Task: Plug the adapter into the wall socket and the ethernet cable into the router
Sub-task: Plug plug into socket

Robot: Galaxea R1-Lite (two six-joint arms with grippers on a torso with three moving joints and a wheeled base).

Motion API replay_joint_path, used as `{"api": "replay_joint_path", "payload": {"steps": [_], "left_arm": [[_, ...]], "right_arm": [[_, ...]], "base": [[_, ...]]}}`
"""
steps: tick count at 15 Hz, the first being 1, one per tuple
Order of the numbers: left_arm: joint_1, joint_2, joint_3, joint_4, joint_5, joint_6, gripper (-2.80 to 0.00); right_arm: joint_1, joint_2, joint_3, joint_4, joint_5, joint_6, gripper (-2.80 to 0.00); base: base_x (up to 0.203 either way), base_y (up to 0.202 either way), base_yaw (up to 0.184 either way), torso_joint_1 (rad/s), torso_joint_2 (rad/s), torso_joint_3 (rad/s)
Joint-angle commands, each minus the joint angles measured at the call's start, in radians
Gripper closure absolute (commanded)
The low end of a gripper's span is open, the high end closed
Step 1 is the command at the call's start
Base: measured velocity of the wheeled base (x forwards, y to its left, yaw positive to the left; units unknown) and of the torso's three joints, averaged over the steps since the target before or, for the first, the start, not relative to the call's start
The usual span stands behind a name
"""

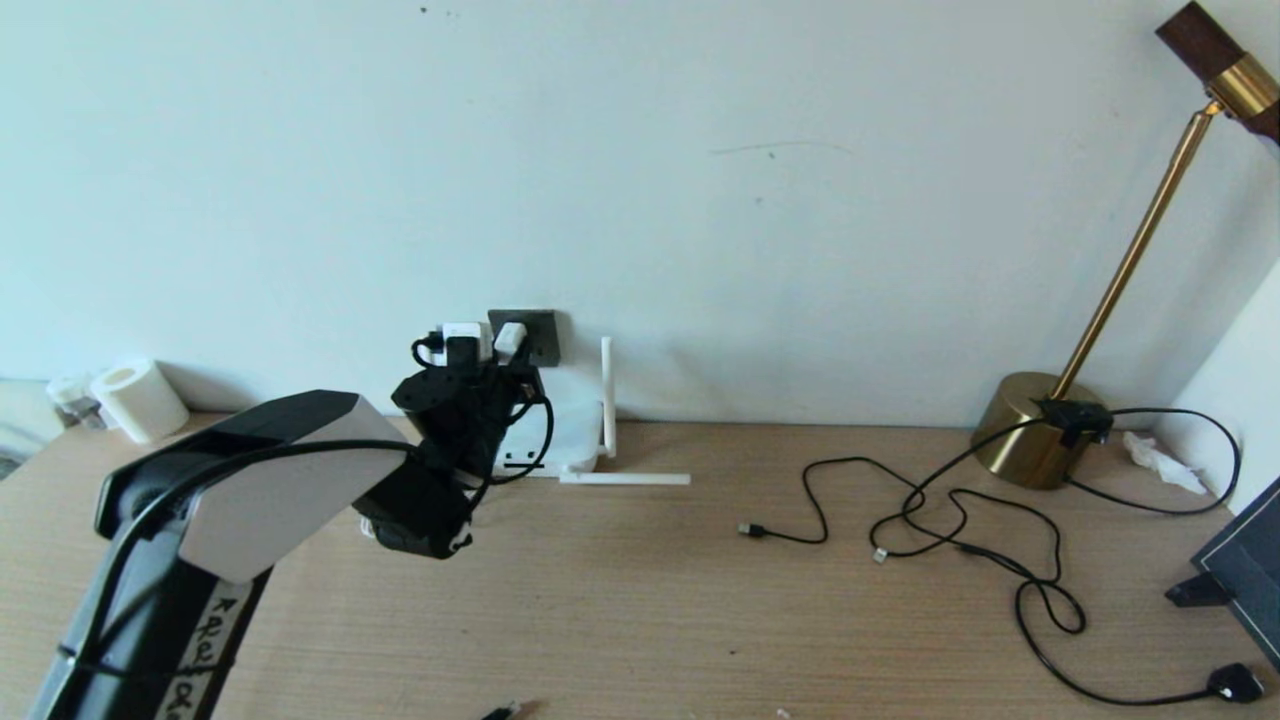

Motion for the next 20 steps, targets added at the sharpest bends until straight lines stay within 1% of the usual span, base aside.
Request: {"api": "replay_joint_path", "payload": {"steps": [1, 20], "left_arm": [[0.0, 0.021, -0.004, -0.007, 0.003, 0.001, 0.0], [0.006, 0.042, -0.068, 0.015, 0.004, 0.001, 0.0]], "right_arm": [[0.0, 0.0, 0.0, 0.0, 0.001, 0.001, 0.0], [0.0, 0.0, 0.0, 0.001, 0.001, 0.0, 0.0]], "base": [[0.0, 0.0, 0.0, 0.0, 0.0, 0.0], [0.0, 0.0, 0.0, 0.0, 0.0, 0.0]]}}
